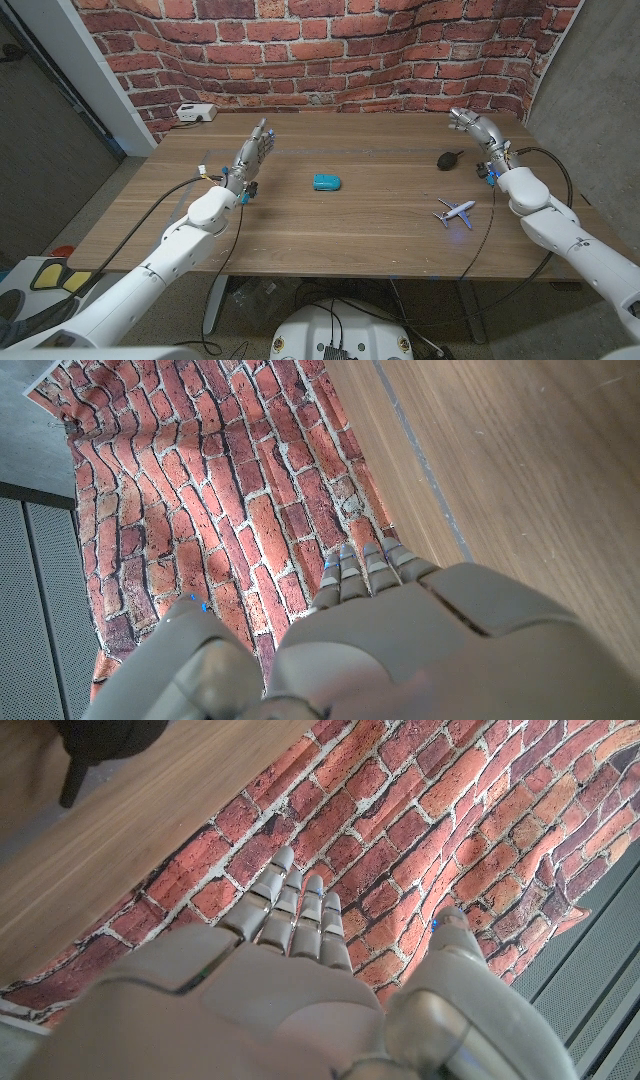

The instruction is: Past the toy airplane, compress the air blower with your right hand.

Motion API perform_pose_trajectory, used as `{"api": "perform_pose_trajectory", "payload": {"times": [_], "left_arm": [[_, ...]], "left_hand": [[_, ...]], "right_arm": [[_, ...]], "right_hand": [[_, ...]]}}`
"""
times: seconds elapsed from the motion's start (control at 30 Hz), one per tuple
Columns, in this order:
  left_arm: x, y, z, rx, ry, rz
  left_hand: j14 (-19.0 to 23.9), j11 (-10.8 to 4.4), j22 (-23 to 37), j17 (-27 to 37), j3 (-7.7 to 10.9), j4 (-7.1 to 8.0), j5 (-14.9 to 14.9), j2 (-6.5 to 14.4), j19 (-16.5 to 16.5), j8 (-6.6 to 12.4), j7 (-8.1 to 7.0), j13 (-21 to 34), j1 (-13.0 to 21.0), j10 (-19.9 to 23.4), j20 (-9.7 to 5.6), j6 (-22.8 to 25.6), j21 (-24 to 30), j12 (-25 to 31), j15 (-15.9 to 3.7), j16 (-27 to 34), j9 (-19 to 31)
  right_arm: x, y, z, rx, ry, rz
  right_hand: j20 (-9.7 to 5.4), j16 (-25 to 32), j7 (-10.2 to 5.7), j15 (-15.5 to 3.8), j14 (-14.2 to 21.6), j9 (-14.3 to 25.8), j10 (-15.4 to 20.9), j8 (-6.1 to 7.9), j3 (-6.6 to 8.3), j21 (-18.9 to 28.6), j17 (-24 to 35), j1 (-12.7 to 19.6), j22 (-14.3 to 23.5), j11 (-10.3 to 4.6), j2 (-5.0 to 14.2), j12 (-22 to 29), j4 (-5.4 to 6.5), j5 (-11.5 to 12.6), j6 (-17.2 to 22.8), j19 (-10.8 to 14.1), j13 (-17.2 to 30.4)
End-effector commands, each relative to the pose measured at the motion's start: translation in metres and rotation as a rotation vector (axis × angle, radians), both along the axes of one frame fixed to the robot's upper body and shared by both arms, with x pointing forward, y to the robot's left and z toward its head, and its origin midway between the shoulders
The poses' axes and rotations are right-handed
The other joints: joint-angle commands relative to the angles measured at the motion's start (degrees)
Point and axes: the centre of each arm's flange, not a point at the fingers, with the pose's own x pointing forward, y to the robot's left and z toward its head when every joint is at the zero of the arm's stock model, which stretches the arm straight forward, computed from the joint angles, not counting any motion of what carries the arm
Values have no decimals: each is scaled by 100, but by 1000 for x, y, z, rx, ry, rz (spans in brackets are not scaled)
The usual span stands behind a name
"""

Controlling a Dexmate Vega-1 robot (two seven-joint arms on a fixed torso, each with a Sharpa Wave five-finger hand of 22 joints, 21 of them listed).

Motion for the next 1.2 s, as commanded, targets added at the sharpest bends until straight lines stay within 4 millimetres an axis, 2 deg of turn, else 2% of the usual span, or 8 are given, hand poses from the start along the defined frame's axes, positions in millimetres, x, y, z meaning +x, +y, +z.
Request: {"api": "perform_pose_trajectory", "payload": {"times": [0.03, 0.23, 0.5, 0.57, 0.63, 0.9, 1.1, 1.2], "left_arm": [[-9, -3, -2, -5, -11, 13], [-11, -4, -4, -9, -8, 18], [-19, 1, -5, 4, -5, 35], [-20, 2, -6, -3, -4, 34], [-19, 2, -7, -6, -3, 33], [-23, -2, -10, -13, -9, 38], [-26, -1, -12, -23, -13, 51], [-28, 0, -12, -21, -14, 60]], "left_hand": [[68, -1, 19, 18, 1, -15, 5, 37, 34, 27, 4, 34, 26, 51, -5, 57, 2, 16, 5, 19, 32], [78, 5, 19, 18, -4, -16, 4, 39, 38, 25, 3, 34, 31, 60, -1, 69, 0, 13, 2, 16, 33], [124, 7, 19, 19, -17, -19, 2, 46, 135, 14, 3, 35, 45, 95, 9, 84, 26, 9, 1, 15, 33], [126, 6, 19, 20, -19, -20, 1, 47, 134, 12, -2, 36, 47, 97, 12, 85, 23, 7, 1, 13, 34], [125, 7, 19, 20, -21, -20, 1, 48, 133, 11, 0, 36, 48, 100, 12, 86, 21, 6, -2, 11, 34], [144, 9, 19, 20, -30, -21, 0, 53, 129, 8, 2, 36, 57, 129, 15, 108, 11, 5, 9, 6, 34], [161, 7, 18, 21, -40, -23, -1, 58, 128, -21, -27, 37, 66, 136, 20, 61, 2, -4, 6, 2, 35], [165, 7, 18, 21, -43, -23, -2, 60, 128, -24, -29, 37, 69, 137, 20, 60, -1, -8, 7, -1, 35]], "right_arm": [[-4, -6, 8, -126, -18, -101], [-2, -9, 10, -174, -22, -148], [-4, -12, 14, -257, -31, -221], [-5, -13, 14, -270, -32, -238], [-5, -13, 14, -277, -32, -244], [-11, -10, 23, -424, -59, -346], [-9, -12, 25, -439, -45, -368], [-9, -11, 28, -495, -45, -396]], "right_hand": [[-232, 29, -32, -30, 63, 19, 21, -19, 40, -12, 0, 110, 17, -69, 19, 18, -48, -6, 25, 78, 17], [-254, 13, -132, -52, 80, 19, 28, 4, 146, -47, 6, 290, 18, -129, 176, -1, -56, 24, 105, 110, 15], [-277, -1, -211, -89, 96, 20, 18, 25, 158, -66, 0, 373, 17, -172, 152, -19, -80, 24, 174, 139, 14], [-281, -16, -319, -91, 96, 28, 23, 85, 159, -93, -2, 439, 18, -177, 122, -30, -86, 22, 337, 148, 15], [-289, -29, -456, -92, 89, 47, 24, 132, 226, -128, 1, 588, 19, -281, 202, -48, -93, 27, 458, 160, 15], [-286, -51, -504, -100, 91, 56, 44, 74, 284, -177, -10, 795, 20, -311, 176, -61, -135, 16, 335, 172, 14], [-270, -71, -497, -99, 51, 55, 12, 42, 326, -220, -13, 926, 21, -335, 176, -83, -143, 12, 270, 143, 14], [-265, -78, -479, -88, 20, 55, -11, 17, 327, -241, -7, 953, 23, -295, 172, -96, -125, 6, 213, 128, 14]]}}
